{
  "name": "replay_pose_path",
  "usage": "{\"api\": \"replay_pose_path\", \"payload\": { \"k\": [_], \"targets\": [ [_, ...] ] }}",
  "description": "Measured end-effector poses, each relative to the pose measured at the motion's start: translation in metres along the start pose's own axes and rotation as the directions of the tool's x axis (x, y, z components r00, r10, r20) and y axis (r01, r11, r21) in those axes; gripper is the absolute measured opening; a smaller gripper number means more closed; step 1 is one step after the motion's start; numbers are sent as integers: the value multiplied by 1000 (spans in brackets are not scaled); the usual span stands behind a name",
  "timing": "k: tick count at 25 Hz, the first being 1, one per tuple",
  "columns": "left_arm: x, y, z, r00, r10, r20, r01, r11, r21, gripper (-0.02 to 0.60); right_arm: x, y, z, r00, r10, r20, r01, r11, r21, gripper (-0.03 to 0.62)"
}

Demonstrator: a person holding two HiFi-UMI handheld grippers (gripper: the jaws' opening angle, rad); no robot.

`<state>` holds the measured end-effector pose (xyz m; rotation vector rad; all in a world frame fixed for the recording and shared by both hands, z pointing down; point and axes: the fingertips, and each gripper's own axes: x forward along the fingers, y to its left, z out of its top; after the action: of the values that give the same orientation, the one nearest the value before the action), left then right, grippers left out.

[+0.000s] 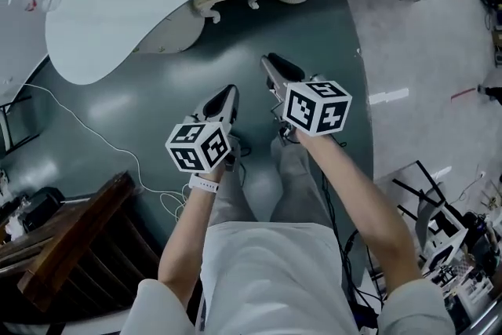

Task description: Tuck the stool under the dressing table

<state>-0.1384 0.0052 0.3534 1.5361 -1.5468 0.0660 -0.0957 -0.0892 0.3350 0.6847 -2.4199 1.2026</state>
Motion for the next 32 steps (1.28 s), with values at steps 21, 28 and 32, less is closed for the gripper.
{"api": "replay_pose_path", "payload": {
  "k": [21,28,32],
  "targets": [
    [-115,-125,55,992,-63,110,55,996,73,11,-172,72,54,999,45,-2,-43,947,-317,57],
    [-141,-160,66,985,-85,151,69,991,111,9,-210,93,65,996,78,35,-61,935,-349,57],
    [-149,-171,75,982,-89,168,64,987,145,9,-223,106,72,993,105,56,-77,927,-368,57]
  ]
}}
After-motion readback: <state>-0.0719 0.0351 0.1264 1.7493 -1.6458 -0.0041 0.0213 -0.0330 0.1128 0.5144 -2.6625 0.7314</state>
